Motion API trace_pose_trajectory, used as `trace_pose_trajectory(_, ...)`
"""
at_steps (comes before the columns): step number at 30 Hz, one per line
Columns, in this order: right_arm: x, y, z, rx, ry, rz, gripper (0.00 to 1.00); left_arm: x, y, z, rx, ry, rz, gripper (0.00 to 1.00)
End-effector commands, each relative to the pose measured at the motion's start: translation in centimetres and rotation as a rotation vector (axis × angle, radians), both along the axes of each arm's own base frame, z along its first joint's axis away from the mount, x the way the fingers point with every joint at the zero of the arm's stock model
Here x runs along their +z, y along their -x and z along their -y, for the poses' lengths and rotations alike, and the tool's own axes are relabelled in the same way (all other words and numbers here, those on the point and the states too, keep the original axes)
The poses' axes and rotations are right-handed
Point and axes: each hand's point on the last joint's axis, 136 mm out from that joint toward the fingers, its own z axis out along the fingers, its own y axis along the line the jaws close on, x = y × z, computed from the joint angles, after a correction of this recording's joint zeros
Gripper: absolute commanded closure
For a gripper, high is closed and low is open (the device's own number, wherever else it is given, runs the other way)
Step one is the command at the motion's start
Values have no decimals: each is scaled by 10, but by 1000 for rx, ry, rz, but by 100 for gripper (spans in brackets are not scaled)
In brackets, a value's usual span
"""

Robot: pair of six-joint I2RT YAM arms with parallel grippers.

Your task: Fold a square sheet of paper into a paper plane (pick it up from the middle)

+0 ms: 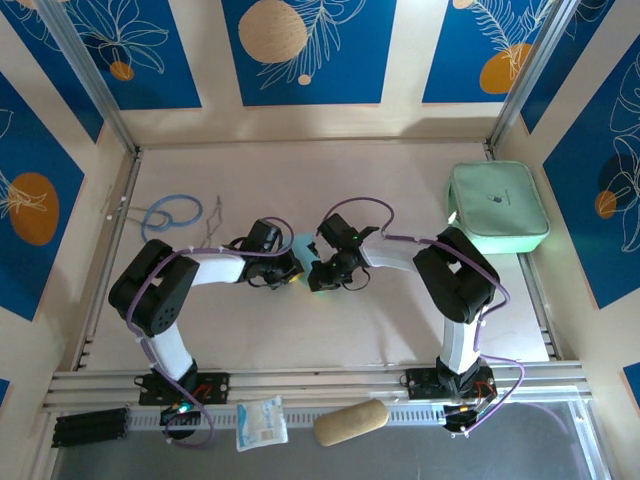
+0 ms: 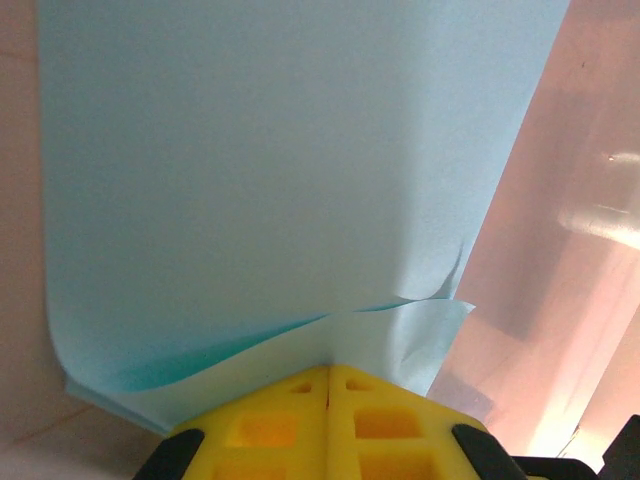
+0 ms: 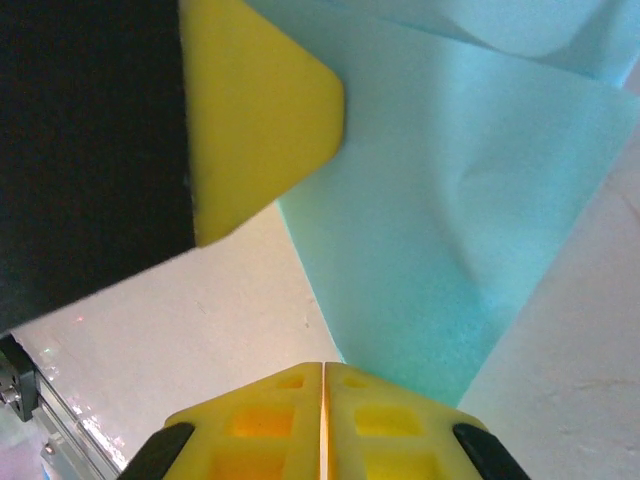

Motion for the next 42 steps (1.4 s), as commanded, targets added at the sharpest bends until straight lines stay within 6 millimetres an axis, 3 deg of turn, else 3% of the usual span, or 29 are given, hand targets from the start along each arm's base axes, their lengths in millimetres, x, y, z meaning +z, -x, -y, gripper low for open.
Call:
trace_pose_trajectory(1,0,14,7,16,3,-49,90,-35,23,-20,7,-112,-100,93)
trace_pose_trajectory(8,-11,16,9,14,18,-69,90,-32,21,-18,5,-101,-92,92)
trace_pose_trajectory(17,-17,15,9,12,28,-84,89,-9,10,-6,-21,-44,-35,87)
trace_pose_trajectory(25,-20,16,10,7,32,-102,89,-10,10,-6,-17,-35,-38,87)
trace_pose_trajectory(33,4,17,8,12,-26,-65,89,-19,15,-11,-15,-63,-55,89)
trace_pose_trajectory(42,-19,27,19,2,25,-113,89,-21,15,-13,-15,-69,-59,90)
